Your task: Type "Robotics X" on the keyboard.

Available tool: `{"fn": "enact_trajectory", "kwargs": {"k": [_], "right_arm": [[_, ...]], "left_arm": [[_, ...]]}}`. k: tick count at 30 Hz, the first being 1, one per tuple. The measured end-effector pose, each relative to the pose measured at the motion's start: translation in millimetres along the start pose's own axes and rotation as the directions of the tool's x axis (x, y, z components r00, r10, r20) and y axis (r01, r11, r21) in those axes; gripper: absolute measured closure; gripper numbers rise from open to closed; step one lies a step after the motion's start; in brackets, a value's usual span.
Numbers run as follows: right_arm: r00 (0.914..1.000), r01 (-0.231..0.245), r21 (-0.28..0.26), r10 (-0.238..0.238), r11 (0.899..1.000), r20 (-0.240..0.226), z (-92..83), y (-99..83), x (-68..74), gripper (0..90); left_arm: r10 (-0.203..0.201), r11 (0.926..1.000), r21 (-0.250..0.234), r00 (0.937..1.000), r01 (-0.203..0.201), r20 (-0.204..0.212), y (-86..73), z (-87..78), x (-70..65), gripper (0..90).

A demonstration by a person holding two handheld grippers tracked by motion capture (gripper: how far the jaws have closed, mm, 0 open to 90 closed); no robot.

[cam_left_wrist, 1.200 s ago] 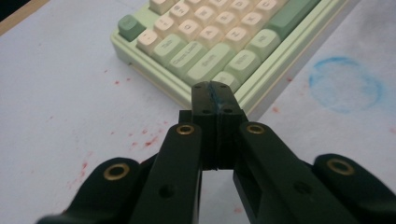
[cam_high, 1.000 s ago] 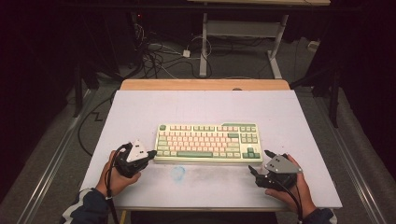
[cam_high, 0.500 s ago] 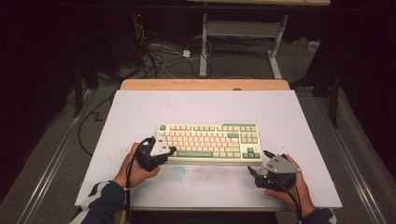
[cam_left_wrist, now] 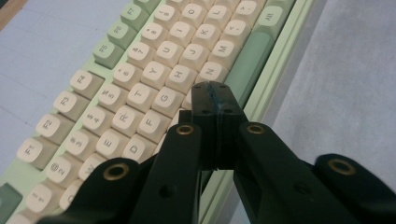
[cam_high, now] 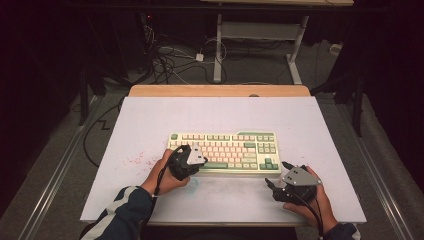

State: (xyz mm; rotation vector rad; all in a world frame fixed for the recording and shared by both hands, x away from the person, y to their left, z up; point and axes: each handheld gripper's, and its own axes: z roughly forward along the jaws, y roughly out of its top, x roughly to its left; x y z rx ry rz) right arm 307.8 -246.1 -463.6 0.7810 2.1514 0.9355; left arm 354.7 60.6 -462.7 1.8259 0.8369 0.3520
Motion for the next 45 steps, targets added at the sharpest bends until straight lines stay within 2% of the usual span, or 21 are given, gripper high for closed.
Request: {"fn": "enact_trajectory", "kwargs": {"k": [8, 15, 18, 19, 21, 23, 30, 32, 34, 36, 38, 40, 42, 43, 45], "right_arm": [[1.0, 0.001, 0.002, -0.001, 1.0, -0.003, 0.0, -0.3, 0.0, 24.5], [1.0, 0.001, 0.004, -0.001, 1.0, -0.005, 0.1, -0.4, 0.2, 24.5], [1.0, 0.002, 0.004, -0.002, 1.0, -0.007, 0.2, -0.3, 0.6, 24.5], [1.0, 0.002, 0.006, -0.002, 1.0, -0.008, 0.2, -0.4, 0.6, 24.5], [1.0, 0.002, 0.007, -0.002, 1.0, -0.008, 0.3, -0.5, 0.5, 24.5], [1.0, 0.0, 0.006, 0.0, 1.0, -0.007, 0.4, -0.5, 0.4, 24.5], [1.0, -0.001, 0.003, 0.001, 1.0, -0.005, -0.7, -0.7, -0.4, 24.5], [1.0, -0.001, 0.004, 0.001, 1.0, -0.005, -0.7, -0.6, -0.3, 24.5], [1.0, 0.001, 0.004, -0.001, 1.0, -0.006, -0.7, -0.6, -0.2, 24.5], [1.0, 0.0, 0.004, 0.0, 1.0, -0.005, -0.8, -0.7, -0.4, 24.5], [1.0, -0.001, 0.004, 0.001, 1.0, -0.006, -0.7, -0.9, -0.7, 24.5], [1.0, -0.001, 0.004, 0.001, 1.0, -0.005, -0.8, -0.9, -0.7, 24.5], [1.0, 0.001, 0.004, -0.001, 1.0, -0.006, -0.6, -0.9, -0.7, 24.5], [1.0, 0.001, 0.005, -0.001, 1.0, -0.006, -0.6, -0.9, -0.7, 24.5], [1.0, 0.0, 0.005, 0.0, 1.0, -0.006, -0.6, -1.1, -0.8, 24.5]], "left_arm": [[0.02, 0.9992, 0.035, 0.9998, -0.02, 0.007, -2.4, 12.8, -6.4, 87.1], [0.015, 0.9994, 0.031, 0.9999, -0.016, 0.005, -2.4, 13.3, -6.0, 86.6], [0.028, 0.9987, 0.043, 0.9996, -0.028, -0.003, -4.6, 14.2, -6.1, 86.5], [0.041, 0.9986, 0.035, 0.9992, -0.041, -0.001, -7.5, 15.5, -5.7, 87.1], [0.027, 0.9994, 0.02, 0.9996, -0.027, -0.002, -7.4, 16.1, -6.3, 87.1], [0.052, 0.9983, 0.028, 0.9986, -0.052, -0.003, -7.3, 14.5, -7.3, 87.0], [0.045, 0.9988, -0.016, 0.999, -0.045, -0.003, 0.3, 6.4, -8.3, 81.9], [0.054, 0.9981, -0.029, 0.9985, -0.054, -0.009, 1.5, 4.7, -7.3, 77.2], [0.044, 0.9981, -0.044, 0.999, -0.044, -0.003, 3.2, 1.9, -6.8, 75.6], [0.059, 0.9965, -0.059, 0.9981, -0.06, -0.021, 4.3, -0.3, -5.3, 68.0], [0.041, 0.9957, -0.082, 0.9988, -0.043, -0.028, 6.6, -3.0, -3.6, 61.4], [0.053, 0.9938, -0.096, 0.9979, -0.056, -0.037, 7.3, -5.4, -2.1, 55.4], [0.044, 0.9927, -0.11, 0.9981, -0.048, -0.043, 8.6, -7.4, -1.3, 49.4], [0.049, 0.9922, -0.112, 0.9975, -0.054, -0.05, 8.4, -8.0, -1.1, 43.3], [0.056, 0.9906, -0.121, 0.9961, -0.063, -0.068, 8.4, -8.4, -0.6, 39.1]]}}
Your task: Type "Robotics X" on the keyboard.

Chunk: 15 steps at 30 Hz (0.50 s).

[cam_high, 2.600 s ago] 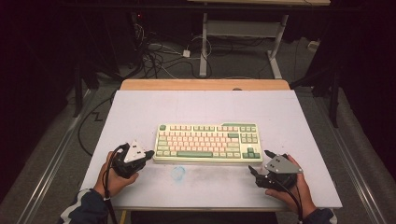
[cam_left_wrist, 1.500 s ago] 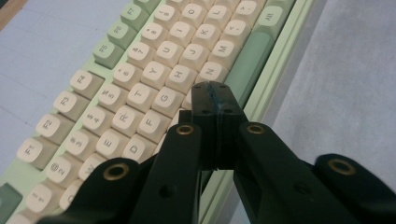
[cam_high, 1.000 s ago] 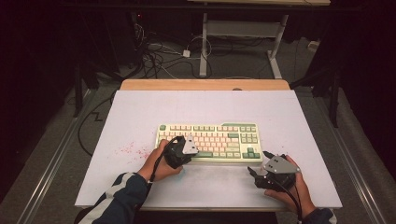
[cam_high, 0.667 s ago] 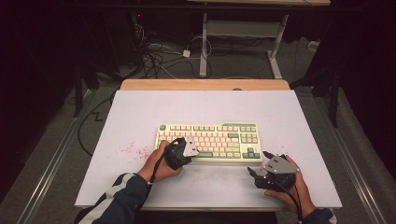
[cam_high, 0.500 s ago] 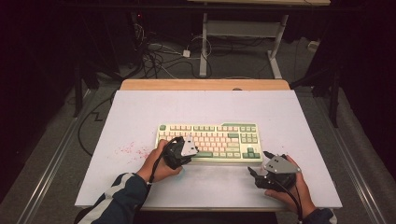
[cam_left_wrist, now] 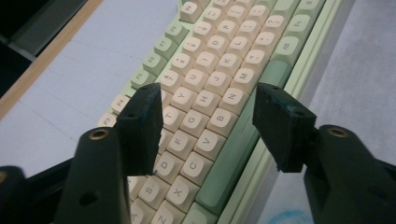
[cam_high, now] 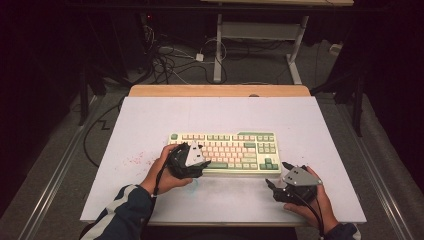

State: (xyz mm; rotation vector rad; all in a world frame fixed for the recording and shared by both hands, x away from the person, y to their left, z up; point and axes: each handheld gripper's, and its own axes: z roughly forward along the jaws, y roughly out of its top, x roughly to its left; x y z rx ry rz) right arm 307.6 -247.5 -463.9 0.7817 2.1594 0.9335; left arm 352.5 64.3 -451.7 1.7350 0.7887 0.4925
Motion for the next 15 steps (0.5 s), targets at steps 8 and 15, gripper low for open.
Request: {"fn": "enact_trajectory", "kwargs": {"k": [8, 15], "right_arm": [[1.0, -0.003, -0.004, 0.003, 1.0, 0.004, -1.1, -0.2, -1.5, 24.5], [0.9999, -0.009, -0.005, 0.009, 1.0, 0.008, -2.3, -0.5, -2.8, 24.5]], "left_arm": [[-0.015, 0.9989, -0.045, 0.9996, 0.014, -0.025, -1.2, -9.9, 8.1, 20.4], [0.003, 0.9992, -0.041, 0.998, -0.006, -0.062, -9.1, -25.5, 21.3, 18.5]]}}
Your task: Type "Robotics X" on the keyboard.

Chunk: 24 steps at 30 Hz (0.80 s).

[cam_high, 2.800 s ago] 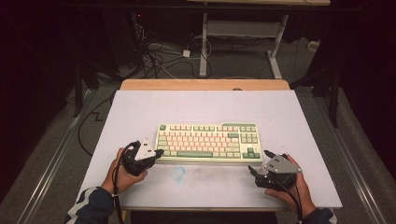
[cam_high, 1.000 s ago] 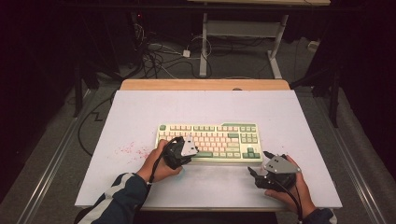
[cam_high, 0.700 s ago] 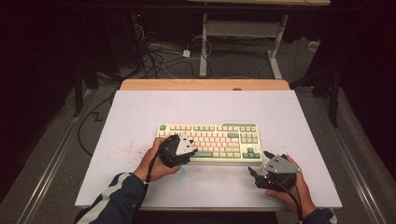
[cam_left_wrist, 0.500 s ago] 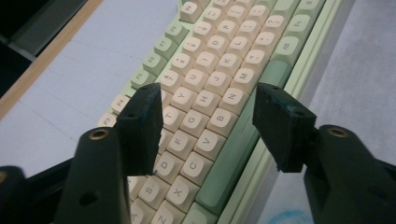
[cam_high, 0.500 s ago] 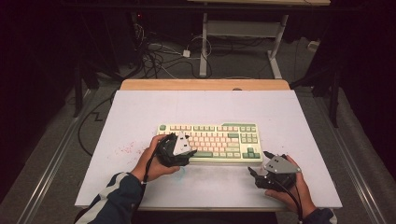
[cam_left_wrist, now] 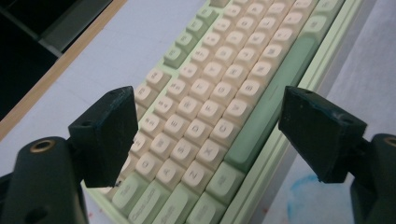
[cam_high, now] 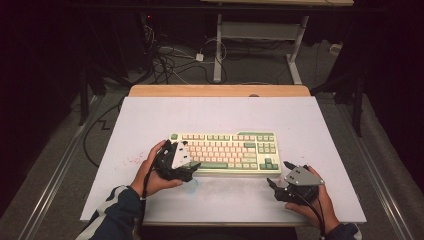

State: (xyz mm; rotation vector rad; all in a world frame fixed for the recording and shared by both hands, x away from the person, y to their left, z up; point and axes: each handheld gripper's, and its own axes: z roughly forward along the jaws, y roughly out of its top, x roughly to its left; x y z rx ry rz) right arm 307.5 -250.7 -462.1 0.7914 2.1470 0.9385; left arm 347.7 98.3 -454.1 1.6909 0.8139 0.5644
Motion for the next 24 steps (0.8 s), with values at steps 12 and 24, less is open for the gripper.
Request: {"fn": "enact_trajectory", "kwargs": {"k": [12, 24], "right_arm": [[0.9999, -0.005, 0.004, 0.005, 1.0, 0.011, 1.1, -0.5, -1.1, 25.0], [0.9999, 0.008, 0.014, -0.008, 1.0, 0.008, 0.5, 1.1, 0.8, 37.1]], "left_arm": [[0.001, 0.9998, 0.022, 0.9966, 0.001, -0.082, -21.7, -26.3, 26.0, 19.1], [-0.069, 0.9966, 0.036, 0.9899, 0.074, -0.124, -41.3, -45.2, 41.8, 18.0]]}}
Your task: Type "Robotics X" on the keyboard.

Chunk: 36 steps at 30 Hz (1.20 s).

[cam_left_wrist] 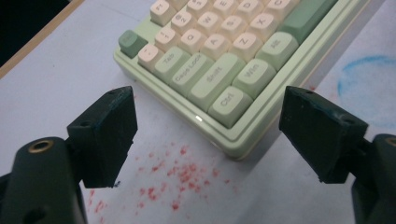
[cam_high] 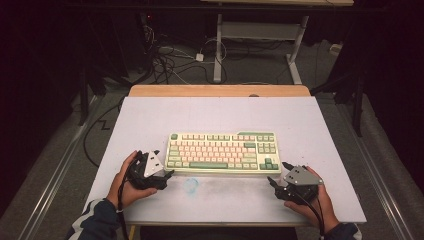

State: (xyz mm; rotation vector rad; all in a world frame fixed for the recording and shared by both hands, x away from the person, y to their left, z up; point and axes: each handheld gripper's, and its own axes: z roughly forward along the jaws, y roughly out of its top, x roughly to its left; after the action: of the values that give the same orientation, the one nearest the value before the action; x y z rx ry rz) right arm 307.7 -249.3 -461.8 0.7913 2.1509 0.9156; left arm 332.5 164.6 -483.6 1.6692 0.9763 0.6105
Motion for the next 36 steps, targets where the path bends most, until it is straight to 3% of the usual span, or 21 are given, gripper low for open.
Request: {"fn": "enact_trajectory", "kwargs": {"k": [4, 16, 29, 36], "right_arm": [[0.9997, -0.01, -0.006, 0.01, 1.0, -0.02, -1.2, 2.7, -0.3, 54.0], [0.9931, -0.021, 0.025, 0.024, 0.999, -0.114, 6.7, 20.9, -3.7, 89.3], [0.9878, -0.01, 0.032, 0.015, 0.999, -0.155, 41.6, 61.2, -12.0, 90.0], [0.9805, 0.016, 0.054, -0.005, 0.998, -0.196, 58.5, 69.3, -3.0, 90.0]], "left_arm": [[-0.011, 0.9998, 0.015, 0.9999, 0.011, -0.009, -7.3, -6.0, 2.1, 18.0], [-0.033, 0.9987, 0.038, 0.9986, 0.035, -0.042, -14.4, -14.9, 6.9, 18.0], [-0.032, 0.998, 0.053, 0.9986, 0.034, -0.041, -15.9, -12.8, 7.3, 17.9], [-0.026, 0.998, 0.056, 0.9985, 0.029, -0.047, -16.2, -12.4, 7.3, 18.0]]}}
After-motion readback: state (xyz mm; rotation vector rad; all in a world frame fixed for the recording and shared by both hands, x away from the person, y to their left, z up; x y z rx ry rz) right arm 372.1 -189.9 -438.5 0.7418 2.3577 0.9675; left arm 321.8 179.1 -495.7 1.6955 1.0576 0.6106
